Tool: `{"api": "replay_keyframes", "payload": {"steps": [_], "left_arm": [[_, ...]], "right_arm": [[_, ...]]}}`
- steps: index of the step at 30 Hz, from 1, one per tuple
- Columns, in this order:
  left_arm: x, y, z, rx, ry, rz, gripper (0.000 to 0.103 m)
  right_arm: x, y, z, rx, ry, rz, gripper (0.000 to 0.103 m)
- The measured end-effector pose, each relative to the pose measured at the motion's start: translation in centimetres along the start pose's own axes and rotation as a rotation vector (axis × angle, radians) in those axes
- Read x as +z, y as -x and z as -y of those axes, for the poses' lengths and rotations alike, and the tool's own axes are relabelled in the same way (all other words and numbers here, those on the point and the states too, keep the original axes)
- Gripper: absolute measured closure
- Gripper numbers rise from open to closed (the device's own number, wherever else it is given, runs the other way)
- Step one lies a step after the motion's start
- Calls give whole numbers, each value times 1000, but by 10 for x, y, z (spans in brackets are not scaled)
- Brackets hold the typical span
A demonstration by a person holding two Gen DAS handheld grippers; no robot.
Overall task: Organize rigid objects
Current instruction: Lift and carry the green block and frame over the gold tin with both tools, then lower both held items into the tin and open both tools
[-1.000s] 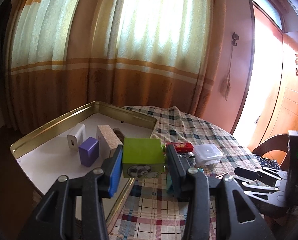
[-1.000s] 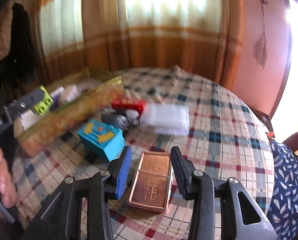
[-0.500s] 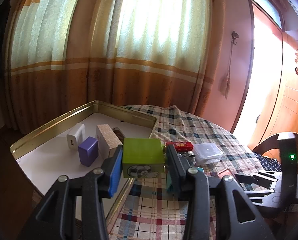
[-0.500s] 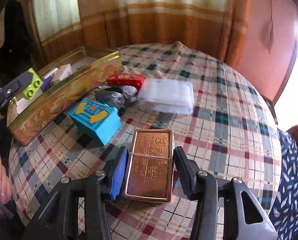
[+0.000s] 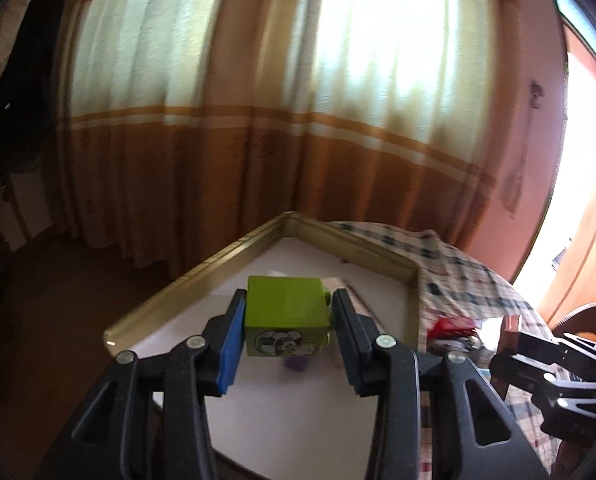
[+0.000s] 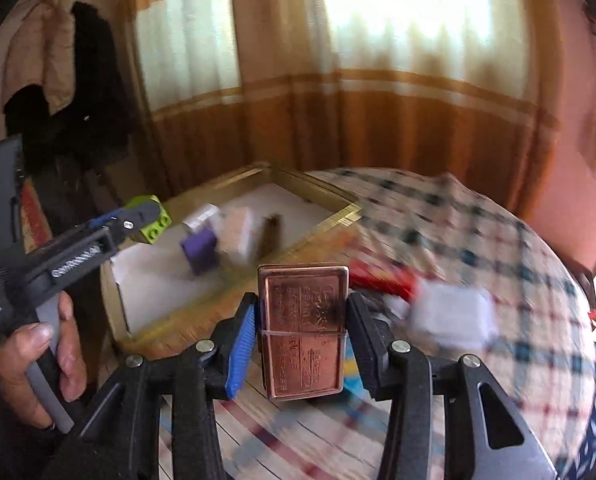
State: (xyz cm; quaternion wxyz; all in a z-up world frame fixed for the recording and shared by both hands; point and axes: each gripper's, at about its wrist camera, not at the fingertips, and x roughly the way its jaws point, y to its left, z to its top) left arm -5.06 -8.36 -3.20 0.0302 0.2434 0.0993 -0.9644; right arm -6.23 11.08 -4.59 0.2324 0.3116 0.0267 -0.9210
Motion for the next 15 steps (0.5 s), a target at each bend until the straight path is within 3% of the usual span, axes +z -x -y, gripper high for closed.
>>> {"api": "replay_keyframes", "payload": {"steps": [8, 15], "left_arm": [[7, -17, -26, 62, -7, -74, 62], [4, -26, -38, 104, -6, -104, 62]], "right_arm": [[36, -37, -56, 85, 80, -14, 56], [35, -72, -76, 128, 99, -84, 56]]}}
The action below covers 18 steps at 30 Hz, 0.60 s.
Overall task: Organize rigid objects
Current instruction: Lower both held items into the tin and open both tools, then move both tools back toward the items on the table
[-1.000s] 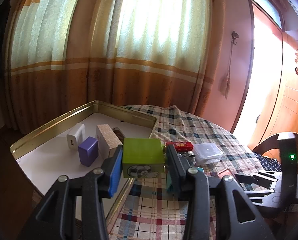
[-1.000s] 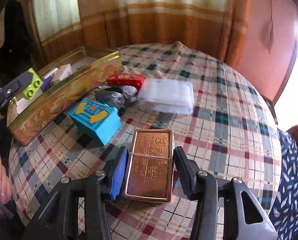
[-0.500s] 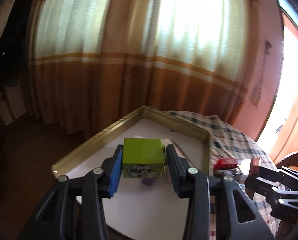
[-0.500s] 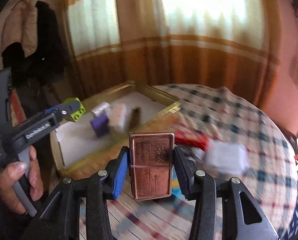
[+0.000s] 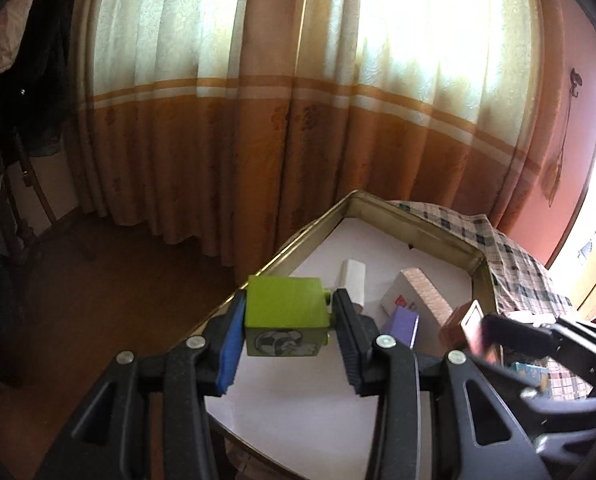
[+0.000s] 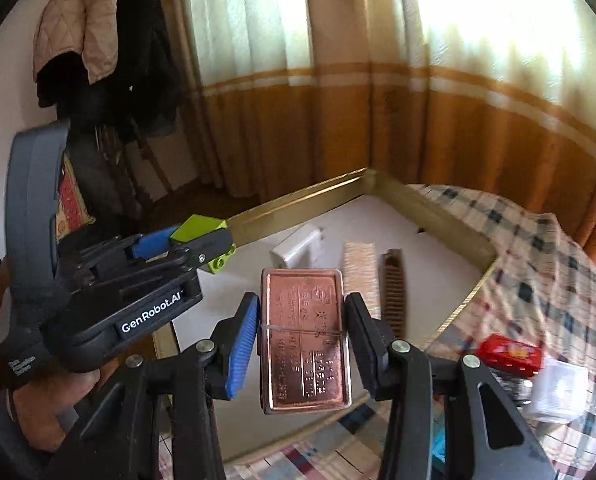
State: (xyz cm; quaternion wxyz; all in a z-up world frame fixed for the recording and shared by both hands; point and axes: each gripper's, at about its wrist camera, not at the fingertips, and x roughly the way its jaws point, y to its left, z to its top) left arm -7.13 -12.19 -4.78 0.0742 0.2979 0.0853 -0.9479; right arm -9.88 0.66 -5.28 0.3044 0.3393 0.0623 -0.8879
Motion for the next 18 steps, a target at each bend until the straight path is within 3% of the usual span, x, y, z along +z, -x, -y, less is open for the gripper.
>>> {"api": "replay_keyframes", "payload": {"steps": [7, 9, 14, 18], "left_arm": [[-2, -7, -5, 25, 16, -25, 61], [-2, -6, -6, 33, 16, -22, 56], [-1, -1, -7, 51, 34, -5, 31], [-1, 9, -7, 56, 79, 17, 11]], "right_arm": [[-7, -20, -1, 23, -2, -28, 55], [-10, -17, 0, 19, -9, -8, 47], [-21, 8, 16, 18, -46, 35, 44], [-44, 43, 42, -41, -75, 73, 37]]}}
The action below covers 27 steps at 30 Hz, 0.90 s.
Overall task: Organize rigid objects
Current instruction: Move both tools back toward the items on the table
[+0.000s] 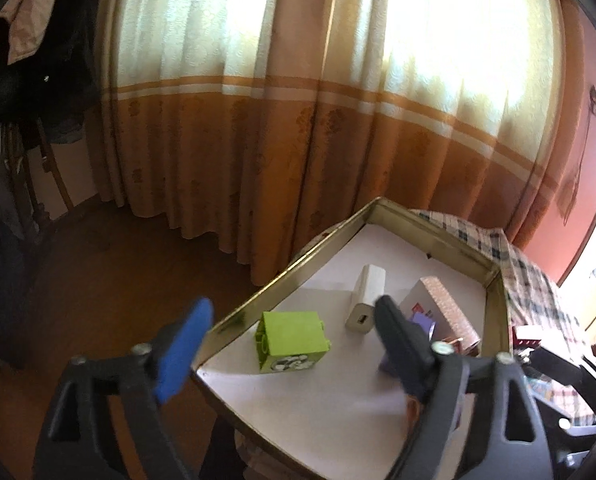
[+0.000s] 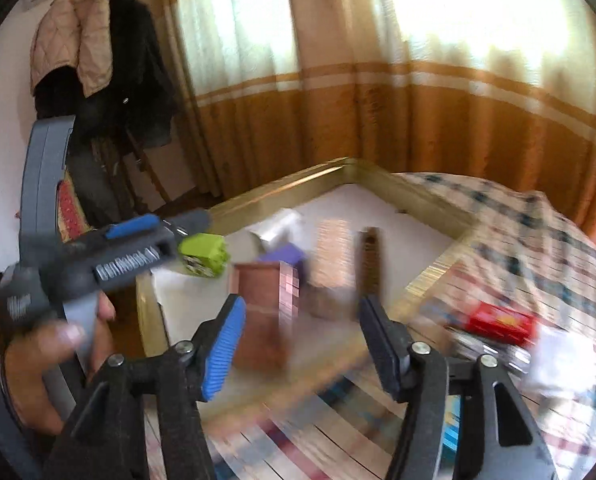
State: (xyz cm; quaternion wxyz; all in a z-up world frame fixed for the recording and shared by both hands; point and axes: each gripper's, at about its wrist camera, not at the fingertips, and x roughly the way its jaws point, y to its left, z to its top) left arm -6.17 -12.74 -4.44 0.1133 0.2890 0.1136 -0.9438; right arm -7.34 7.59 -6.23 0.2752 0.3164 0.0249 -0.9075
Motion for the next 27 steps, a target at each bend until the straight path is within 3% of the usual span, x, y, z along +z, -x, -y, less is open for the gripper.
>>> {"api": "replay_keyframes", "payload": {"steps": [2, 8, 12, 15, 20, 21, 27], "left_arm": [[-3, 5, 6, -18, 7, 9, 3], [-13, 8, 36, -50, -84, -11, 2], [-18, 5, 55, -12, -170, -28, 2], [-15, 7, 64, -31, -195, -41, 2], [-17, -3, 73, 78, -294, -64, 2], [-17, -6, 69, 144, -295, -57, 1], [-8, -5, 44, 147, -186, -73, 2]], "right_arm": [[-10, 17, 18, -36, -22, 13, 34], [-33, 35, 71, -177, -121, 20, 31], [-33, 25, 71, -156, -156, -3, 31], [-30, 20, 52, -133, -111, -4, 31], [-33, 20, 38, -117, -62, 2, 31], [-33, 21, 40, -116, -72, 7, 31], [-37, 21, 65, -153, -138, -34, 31]]}}
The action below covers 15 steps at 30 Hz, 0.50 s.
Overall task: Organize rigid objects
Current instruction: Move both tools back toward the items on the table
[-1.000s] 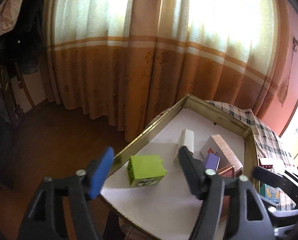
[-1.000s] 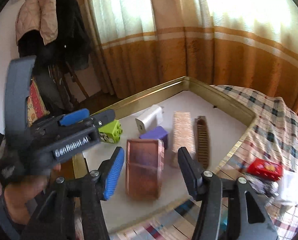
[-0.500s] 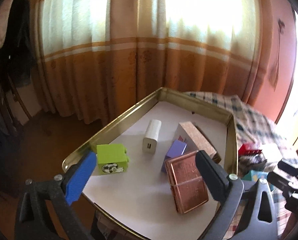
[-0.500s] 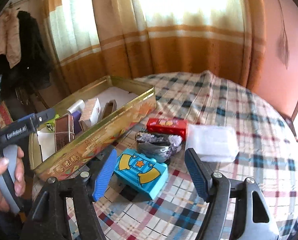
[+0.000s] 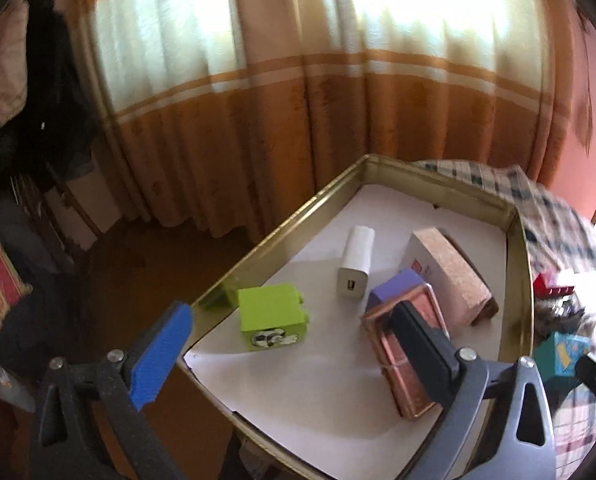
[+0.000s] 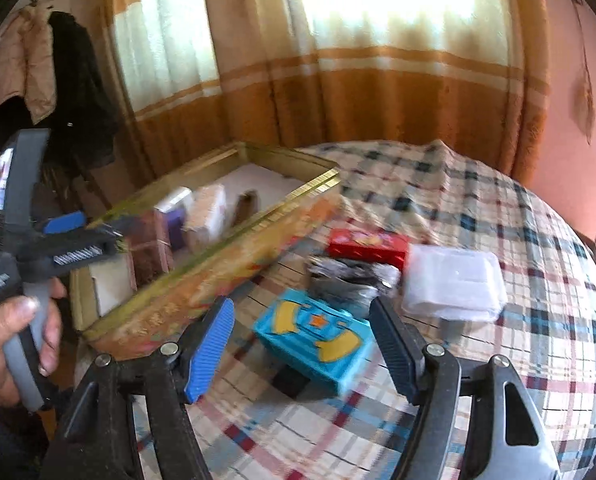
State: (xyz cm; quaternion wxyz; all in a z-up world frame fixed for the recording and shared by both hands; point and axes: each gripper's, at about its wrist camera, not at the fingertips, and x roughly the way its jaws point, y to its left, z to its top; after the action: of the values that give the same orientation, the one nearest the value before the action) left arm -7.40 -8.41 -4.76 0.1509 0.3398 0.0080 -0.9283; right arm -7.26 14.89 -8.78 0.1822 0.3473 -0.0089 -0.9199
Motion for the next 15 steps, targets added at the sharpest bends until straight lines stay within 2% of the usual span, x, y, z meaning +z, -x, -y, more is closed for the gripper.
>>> {"api": "replay_keyframes", "payload": {"steps": [6, 9, 15], "left_arm": [[-5, 18, -1, -102, 72, 39, 2], [-8, 35, 12, -193, 73, 67, 1], [-16, 42, 36, -210, 7, 85, 1]], "right_arm": [[-2, -1, 8, 6, -26, -25, 31], [-3, 2, 11, -8, -23, -23, 31], [-3, -11, 14, 22, -41, -85, 31]]}}
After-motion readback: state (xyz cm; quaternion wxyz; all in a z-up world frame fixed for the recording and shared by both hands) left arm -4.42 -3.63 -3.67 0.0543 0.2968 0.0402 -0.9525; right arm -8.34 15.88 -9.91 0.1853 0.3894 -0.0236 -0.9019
